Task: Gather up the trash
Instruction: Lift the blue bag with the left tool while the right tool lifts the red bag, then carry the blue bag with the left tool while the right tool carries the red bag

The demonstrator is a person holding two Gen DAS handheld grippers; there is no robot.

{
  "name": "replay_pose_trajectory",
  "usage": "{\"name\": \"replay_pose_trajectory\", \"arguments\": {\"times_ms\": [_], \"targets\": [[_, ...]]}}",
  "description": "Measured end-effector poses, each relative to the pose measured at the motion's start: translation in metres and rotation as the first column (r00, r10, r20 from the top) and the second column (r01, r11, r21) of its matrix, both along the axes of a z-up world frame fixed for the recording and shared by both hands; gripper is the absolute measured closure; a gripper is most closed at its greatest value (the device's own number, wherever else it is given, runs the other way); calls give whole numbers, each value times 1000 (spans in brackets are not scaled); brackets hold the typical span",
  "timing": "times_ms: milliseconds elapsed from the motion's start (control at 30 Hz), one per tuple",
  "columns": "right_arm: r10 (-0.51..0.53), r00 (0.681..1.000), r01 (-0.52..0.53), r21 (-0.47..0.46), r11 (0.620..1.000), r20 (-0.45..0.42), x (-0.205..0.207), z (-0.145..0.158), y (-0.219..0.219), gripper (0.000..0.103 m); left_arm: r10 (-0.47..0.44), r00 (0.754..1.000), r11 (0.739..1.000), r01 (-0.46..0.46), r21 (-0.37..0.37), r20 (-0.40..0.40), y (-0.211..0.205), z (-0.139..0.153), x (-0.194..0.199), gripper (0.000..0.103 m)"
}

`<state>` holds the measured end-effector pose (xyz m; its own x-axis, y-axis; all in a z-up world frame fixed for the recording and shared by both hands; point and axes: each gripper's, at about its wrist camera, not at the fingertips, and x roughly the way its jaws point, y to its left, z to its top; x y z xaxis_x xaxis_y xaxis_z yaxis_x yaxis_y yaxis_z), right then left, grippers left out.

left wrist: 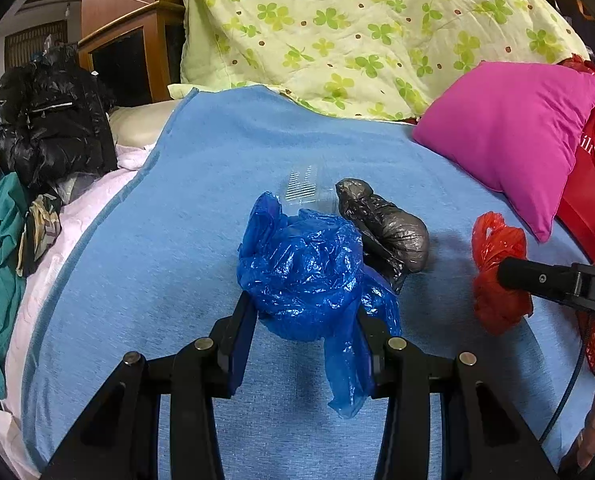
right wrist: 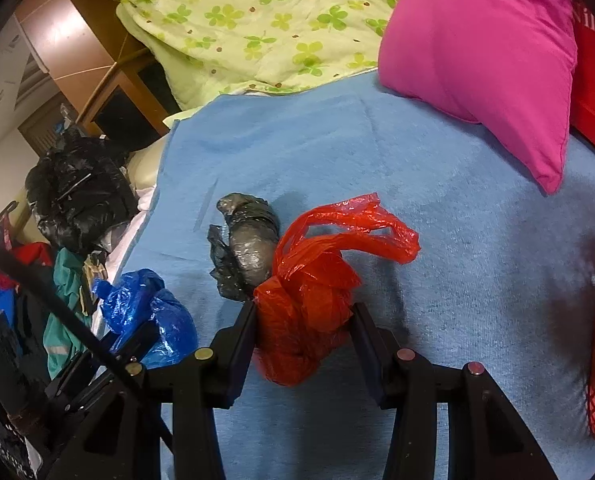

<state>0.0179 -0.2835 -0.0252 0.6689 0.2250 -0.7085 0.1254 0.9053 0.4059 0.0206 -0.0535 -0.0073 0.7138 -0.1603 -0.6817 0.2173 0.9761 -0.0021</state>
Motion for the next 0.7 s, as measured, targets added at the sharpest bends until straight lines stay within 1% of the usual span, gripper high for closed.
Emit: {"name": "replay_pose_trajectory", "arguments": {"times_ms": [300, 600, 700], "targets": [[23, 998, -22, -34, 999, 54, -13, 17, 3, 53, 11, 999, 1000, -12, 14, 31, -1, 8, -7, 57], [39, 991, -29, -80, 996, 126, -28, 34, 5, 53, 60, 996, 998, -61, 12, 68, 7, 29, -20, 57], [45, 987, -31, -86, 996, 157, -34, 41, 6, 53, 76, 993, 997, -78, 23, 88, 8, 40, -27, 57]]}}
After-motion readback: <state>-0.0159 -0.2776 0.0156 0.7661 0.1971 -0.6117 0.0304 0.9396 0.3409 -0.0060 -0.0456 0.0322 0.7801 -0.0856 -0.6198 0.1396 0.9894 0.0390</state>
